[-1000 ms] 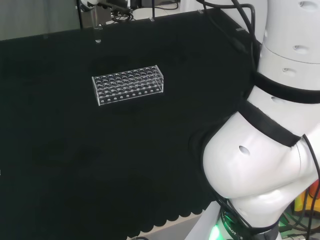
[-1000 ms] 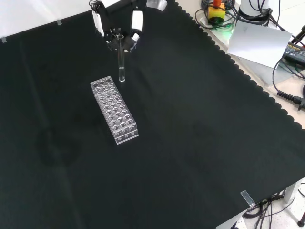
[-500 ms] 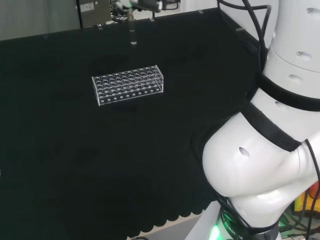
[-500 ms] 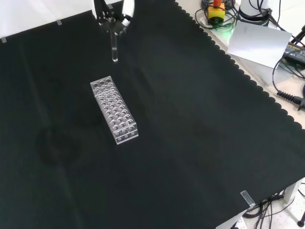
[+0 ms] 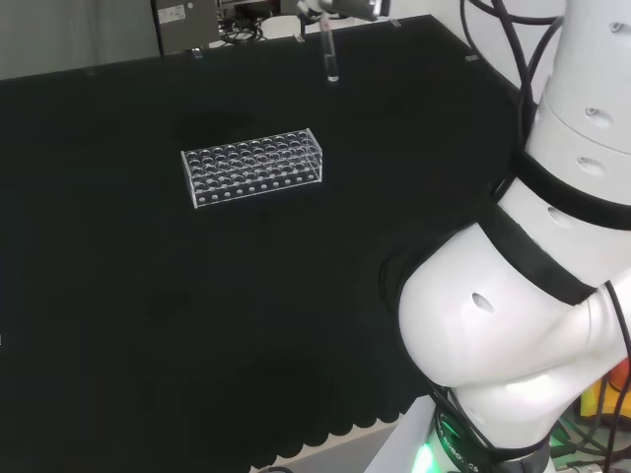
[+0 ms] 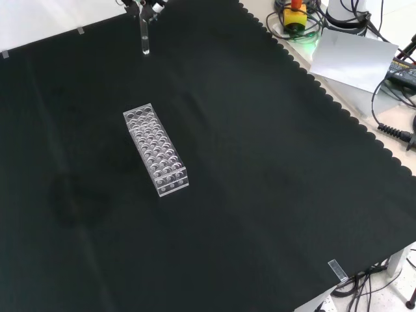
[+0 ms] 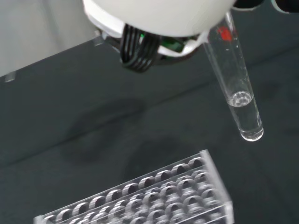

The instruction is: Shake the test tube.

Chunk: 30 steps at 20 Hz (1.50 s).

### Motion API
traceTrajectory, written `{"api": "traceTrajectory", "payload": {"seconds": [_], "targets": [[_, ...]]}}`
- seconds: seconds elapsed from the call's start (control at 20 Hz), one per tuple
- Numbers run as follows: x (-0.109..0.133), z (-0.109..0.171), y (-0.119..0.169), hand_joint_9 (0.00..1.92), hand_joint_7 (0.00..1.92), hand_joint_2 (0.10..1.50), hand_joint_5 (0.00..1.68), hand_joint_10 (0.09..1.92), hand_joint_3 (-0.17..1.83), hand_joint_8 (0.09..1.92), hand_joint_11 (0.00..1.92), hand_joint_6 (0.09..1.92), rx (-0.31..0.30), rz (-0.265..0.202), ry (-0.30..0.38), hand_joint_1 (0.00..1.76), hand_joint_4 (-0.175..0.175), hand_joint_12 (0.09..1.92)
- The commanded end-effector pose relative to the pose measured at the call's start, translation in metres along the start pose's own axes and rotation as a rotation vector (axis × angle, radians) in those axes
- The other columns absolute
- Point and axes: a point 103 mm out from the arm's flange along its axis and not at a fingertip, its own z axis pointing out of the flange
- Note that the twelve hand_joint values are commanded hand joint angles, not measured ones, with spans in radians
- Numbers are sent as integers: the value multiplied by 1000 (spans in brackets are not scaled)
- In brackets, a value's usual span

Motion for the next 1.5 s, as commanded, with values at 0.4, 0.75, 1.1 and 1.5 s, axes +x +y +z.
{"api": "traceTrajectory", "payload": {"seconds": [0.4, 0.75, 1.1, 1.5], "targets": [[17, 10, 7, 1739, 1822, 624, 1420, 275, 636, 350, 1308, 378, 4, -4, -20, 1233, -175, 898], [87, 31, 0, 1739, 1822, 624, 1420, 273, 637, 349, 1308, 377, 54, -134, 36, 1233, -175, 898], [139, 44, -14, 1739, 1823, 623, 1420, 272, 637, 347, 1307, 376, 101, -240, 76, 1233, -175, 899], [139, 45, -13, 1740, 1823, 623, 1421, 271, 638, 346, 1307, 376, 101, -241, 74, 1233, -175, 900]]}}
